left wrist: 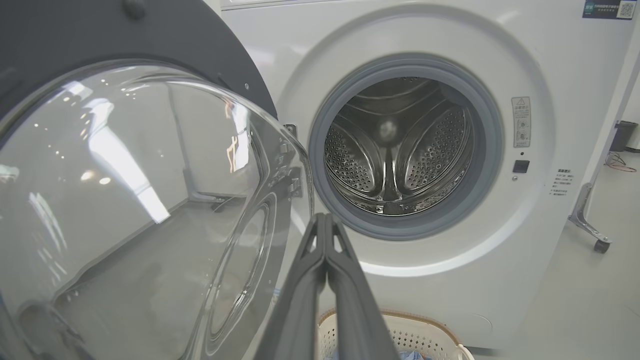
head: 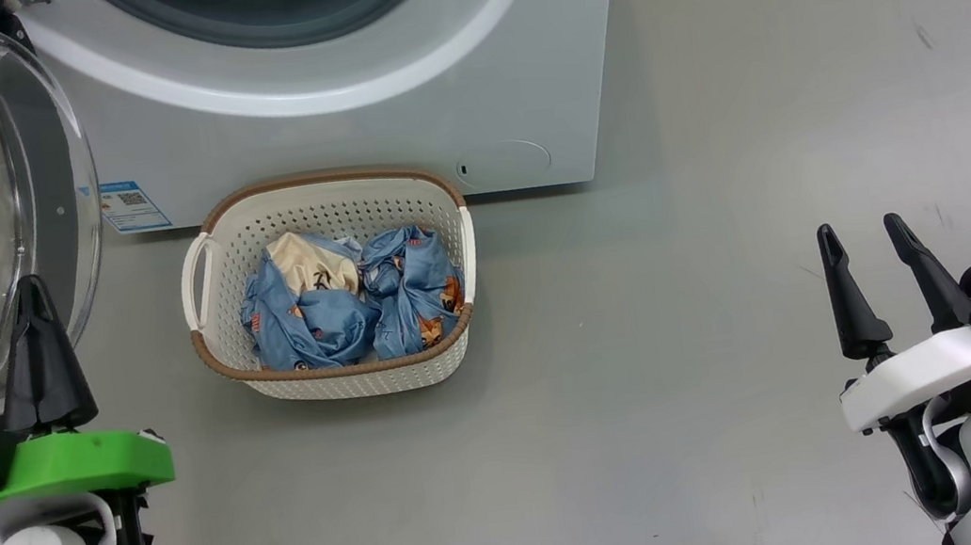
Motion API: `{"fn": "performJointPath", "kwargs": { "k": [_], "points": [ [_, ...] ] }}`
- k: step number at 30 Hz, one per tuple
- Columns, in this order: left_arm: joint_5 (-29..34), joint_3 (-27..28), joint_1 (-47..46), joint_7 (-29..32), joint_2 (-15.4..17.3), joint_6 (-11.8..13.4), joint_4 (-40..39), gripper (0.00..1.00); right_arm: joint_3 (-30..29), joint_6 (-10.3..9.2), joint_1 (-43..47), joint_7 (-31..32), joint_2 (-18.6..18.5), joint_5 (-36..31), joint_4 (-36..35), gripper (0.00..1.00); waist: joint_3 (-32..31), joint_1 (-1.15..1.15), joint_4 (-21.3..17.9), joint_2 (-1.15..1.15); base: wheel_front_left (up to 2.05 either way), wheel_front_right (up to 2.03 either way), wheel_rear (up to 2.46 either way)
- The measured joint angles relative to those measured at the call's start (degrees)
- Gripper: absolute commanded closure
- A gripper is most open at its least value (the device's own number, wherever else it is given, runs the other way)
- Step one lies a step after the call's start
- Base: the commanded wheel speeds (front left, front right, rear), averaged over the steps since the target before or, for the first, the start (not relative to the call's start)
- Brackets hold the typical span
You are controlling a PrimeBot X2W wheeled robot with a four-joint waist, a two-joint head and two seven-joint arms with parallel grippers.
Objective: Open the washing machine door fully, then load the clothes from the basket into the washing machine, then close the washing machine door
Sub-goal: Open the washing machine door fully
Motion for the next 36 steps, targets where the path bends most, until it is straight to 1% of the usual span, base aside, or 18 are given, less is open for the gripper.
{"fn": "performJointPath", "kwargs": {
  "k": [5, 7, 8, 16, 26, 36],
  "points": [
    [0.92, -0.53, 1.22, 0.00, -0.22, -0.01, 0.03, 1.00, -0.38, 0.00, -0.01, 0.00, 0.08, 0.01, -0.85, 0.00, -0.08, 0.00, -1.99, 0.00, 0.00, 0.00, 0.00],
    [1.18, -0.85, 1.26, 0.00, -0.38, -0.23, 0.00, 0.46, -0.83, 0.00, -0.01, 0.00, 0.01, 0.01, -1.03, 0.00, -0.12, 0.00, -2.66, 0.00, 0.00, 0.00, 0.00],
    [1.25, -1.14, 1.30, 0.00, -0.45, -0.46, 0.00, 0.00, -1.12, 0.00, 0.00, 0.00, -0.03, 0.01, -1.12, 0.00, -0.16, 0.00, -2.96, 0.00, 0.00, 0.00, 0.00],
    [1.32, -2.24, 4.24, 0.01, -1.62, -0.69, 2.00, 0.00, -1.89, 0.00, 0.01, 0.00, -0.30, 0.01, -1.97, 0.00, -0.86, 0.00, -4.37, 0.00, 0.00, 0.00, 0.00],
    [1.60, -3.90, 6.08, 0.01, -1.59, -1.45, 3.14, 0.00, -2.16, 0.00, 0.41, 0.00, -0.81, 0.00, -2.72, 0.00, -1.65, 0.00, -5.14, 0.00, 0.00, 0.00, 0.00],
    [1.51, -3.56, 7.01, 0.01, -1.72, -1.76, 3.50, 0.00, -2.03, 0.00, 0.67, 0.00, -1.18, -0.54, -4.13, 0.00, -1.06, 0.00, -5.63, 0.00, 0.00, 0.00, 0.00]
  ]
}}
